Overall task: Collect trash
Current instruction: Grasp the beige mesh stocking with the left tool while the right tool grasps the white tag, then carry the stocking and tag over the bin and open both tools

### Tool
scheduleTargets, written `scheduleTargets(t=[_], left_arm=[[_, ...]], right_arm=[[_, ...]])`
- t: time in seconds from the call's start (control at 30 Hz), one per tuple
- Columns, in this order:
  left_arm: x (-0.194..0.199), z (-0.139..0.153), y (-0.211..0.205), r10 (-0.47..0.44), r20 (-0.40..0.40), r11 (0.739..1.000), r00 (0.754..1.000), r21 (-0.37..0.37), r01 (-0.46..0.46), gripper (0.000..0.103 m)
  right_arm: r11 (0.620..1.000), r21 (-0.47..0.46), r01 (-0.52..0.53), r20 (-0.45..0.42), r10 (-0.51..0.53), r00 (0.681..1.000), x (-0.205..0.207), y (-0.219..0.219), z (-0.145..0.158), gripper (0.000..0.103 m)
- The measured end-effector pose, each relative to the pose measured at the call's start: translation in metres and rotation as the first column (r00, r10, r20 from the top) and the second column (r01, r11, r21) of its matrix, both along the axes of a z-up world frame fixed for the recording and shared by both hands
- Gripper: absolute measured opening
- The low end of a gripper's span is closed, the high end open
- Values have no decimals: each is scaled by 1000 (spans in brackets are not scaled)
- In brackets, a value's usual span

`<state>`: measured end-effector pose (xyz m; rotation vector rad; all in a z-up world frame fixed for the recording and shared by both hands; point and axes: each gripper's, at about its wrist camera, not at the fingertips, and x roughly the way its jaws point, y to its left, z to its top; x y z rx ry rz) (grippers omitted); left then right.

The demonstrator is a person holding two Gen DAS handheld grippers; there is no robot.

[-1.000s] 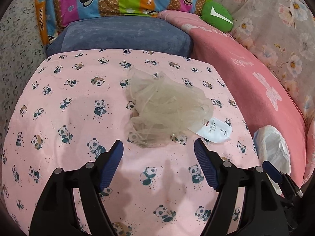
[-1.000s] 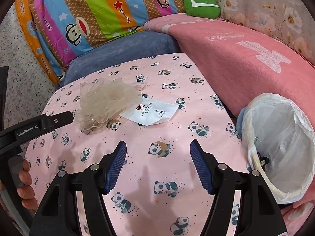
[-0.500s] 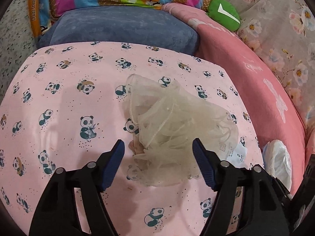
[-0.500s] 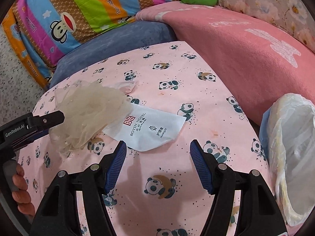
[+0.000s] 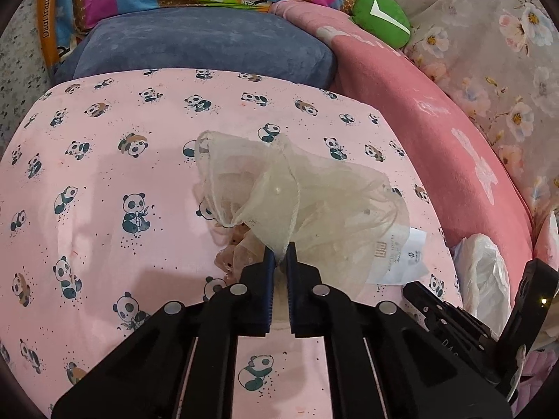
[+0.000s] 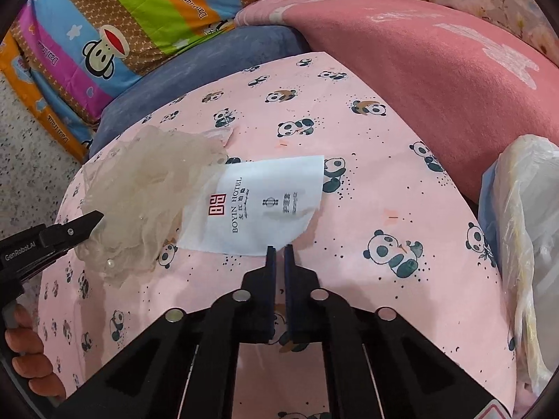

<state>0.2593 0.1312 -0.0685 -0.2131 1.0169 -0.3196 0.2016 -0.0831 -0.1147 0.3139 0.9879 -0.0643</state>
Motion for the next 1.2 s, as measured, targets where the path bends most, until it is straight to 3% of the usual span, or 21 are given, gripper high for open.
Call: scheduleTargets(t=[0.27, 0.33, 0.4, 0.47, 0.73, 0.8, 0.9, 1.2], left_arm=[[-29, 24, -9, -7, 32, 1000, 999, -5, 7, 5], [-35, 29, -11, -9, 41, 1000, 999, -6, 9, 5], [-40, 32, -13, -11, 48, 1000, 999, 0, 11, 5], [-42, 33, -14, -12, 50, 1000, 999, 2, 12, 5], [-37, 28, -13, -4, 34, 1000, 999, 11, 4, 5], [-34, 26, -12, -1, 30, 1000, 1000, 16, 0, 5], [-32, 25, -11, 0, 25, 1000, 1000, 19, 0, 5], [-45, 34, -24, -24, 42, 1000, 999, 15, 23, 5]], right_arm=[[1000, 21, 13, 49, -14, 999, -27, -11, 24, 2], [999, 42, 28, 50, -30, 998, -30, -17, 27, 13], [998, 48, 37, 57, -40, 998, -32, -21, 29, 33], [998, 48, 40, 66, -43, 997, -29, -23, 31, 39], [998, 60, 18, 44, -21, 999, 6, -17, 14, 37], [998, 64, 17, 36, -20, 999, 14, -16, 8, 31], [998, 66, 16, 18, -18, 1000, 20, -16, 0, 8], [997, 60, 56, 75, -61, 995, -15, -35, 19, 1]])
